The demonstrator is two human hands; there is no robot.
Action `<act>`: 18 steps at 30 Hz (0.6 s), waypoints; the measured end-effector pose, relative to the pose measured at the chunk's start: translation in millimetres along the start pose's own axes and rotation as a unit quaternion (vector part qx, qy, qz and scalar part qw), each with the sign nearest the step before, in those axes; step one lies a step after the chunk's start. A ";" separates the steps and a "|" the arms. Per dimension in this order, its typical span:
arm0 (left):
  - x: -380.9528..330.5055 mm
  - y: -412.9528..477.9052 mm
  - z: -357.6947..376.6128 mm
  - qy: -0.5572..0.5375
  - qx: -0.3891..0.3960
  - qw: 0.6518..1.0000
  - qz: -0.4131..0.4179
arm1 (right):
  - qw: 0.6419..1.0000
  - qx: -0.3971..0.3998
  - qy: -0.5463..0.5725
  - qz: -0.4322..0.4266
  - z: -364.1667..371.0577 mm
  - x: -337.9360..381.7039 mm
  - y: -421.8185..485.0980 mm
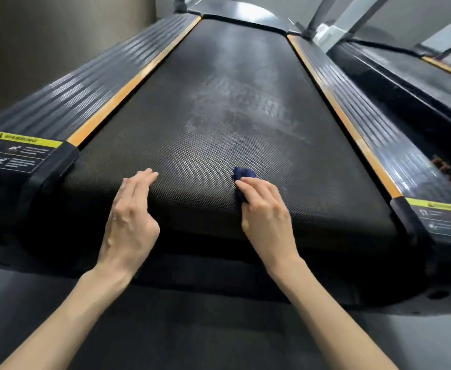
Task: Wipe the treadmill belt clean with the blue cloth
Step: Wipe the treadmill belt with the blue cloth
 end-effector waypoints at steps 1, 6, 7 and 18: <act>-5.1 -0.1 5.0 -0.004 0.006 1.000 0.008 | 0.999 -0.010 -0.015 0.036 -16.4 -31.6 -7.7; -32.2 -2.0 28.1 -0.001 0.031 0.998 0.051 | 0.977 -0.027 -0.083 0.194 -80.4 -143.9 -36.2; -36.1 -2.3 29.3 0.000 0.030 0.998 0.058 | 0.972 -0.031 -0.080 0.220 -79.9 -147.6 -36.1; -61.3 4.8 38.6 -0.019 0.036 0.996 0.077 | 0.986 0.128 0.086 -0.056 9.6 7.3 14.8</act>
Point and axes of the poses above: each hand's wrist, its own y-axis towards the middle knuckle, its own z-axis out of the palm, x = y × z, the point moved 10 cm from there along y, towards the middle knuckle
